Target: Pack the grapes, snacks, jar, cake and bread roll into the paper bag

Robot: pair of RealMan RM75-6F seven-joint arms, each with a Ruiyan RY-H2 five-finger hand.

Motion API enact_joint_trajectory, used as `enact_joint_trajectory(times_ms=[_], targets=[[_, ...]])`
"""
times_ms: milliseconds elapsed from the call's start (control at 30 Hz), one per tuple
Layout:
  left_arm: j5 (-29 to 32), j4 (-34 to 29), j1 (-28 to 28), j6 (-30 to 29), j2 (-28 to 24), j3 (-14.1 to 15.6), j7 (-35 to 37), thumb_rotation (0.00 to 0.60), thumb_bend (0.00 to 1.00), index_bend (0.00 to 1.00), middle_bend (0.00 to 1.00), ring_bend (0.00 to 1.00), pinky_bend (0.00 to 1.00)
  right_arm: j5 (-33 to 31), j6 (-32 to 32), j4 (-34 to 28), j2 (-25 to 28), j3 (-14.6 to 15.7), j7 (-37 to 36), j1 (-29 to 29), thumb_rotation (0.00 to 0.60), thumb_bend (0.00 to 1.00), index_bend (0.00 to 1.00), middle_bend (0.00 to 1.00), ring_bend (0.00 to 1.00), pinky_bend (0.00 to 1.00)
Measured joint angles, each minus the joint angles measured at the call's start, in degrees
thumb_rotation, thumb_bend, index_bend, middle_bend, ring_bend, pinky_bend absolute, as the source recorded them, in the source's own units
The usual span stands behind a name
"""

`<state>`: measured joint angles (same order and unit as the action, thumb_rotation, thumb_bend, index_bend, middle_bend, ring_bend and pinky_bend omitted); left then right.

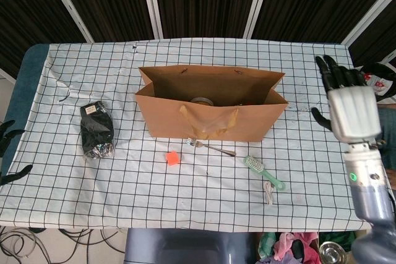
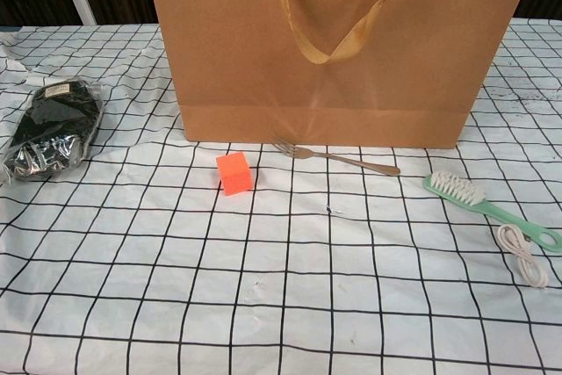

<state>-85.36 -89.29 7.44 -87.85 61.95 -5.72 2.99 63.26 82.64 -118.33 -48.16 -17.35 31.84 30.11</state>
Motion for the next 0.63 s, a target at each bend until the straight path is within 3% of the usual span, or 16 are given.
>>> enact_joint_trajectory(times_ms=[133, 233, 433, 633], targets=[[-0.6, -1.0, -0.5, -0.5, -0.3, 0.6, 0.1, 0.6, 0.09, 0.17, 0.11, 0.0, 0.0, 7.0, 5.3, 2.0, 1.2, 8.6, -5.5, -10.9, 0.6, 0.16, 0.03, 0.1, 0.2, 0.23], [-1.1, -1.9, -1.0, -0.7, -0.8, 1.2, 1.3, 0.6, 0.09, 0.15, 0.1, 0.0, 0.0, 9.4, 7.5, 6.6, -0.5, 12.8, -10.0, -15.9, 0.6, 0.16, 0.03, 0.1, 0.2, 0.23], [-1.2, -2.6, -1.3, 0.0, -1.3, 1.8, 1.8, 0.6, 0.09, 0.14, 0.07, 0.0, 0.0, 12.8, 9.9, 17.6, -9.4, 16.8, -12.5, -20.5, 0.6, 0.18, 0.03, 0.1, 0.2, 0.23], [-1.2, -3.2, -1.1, 1.9, -2.1, 2.8, 2.4, 0.6, 0.09, 0.1, 0.06, 0.0, 0.0, 15.6, 12.5, 24.7, -17.4, 17.4, -12.9, -22.8, 0.6, 0.18, 0.03, 0.11, 0.2, 0.23]])
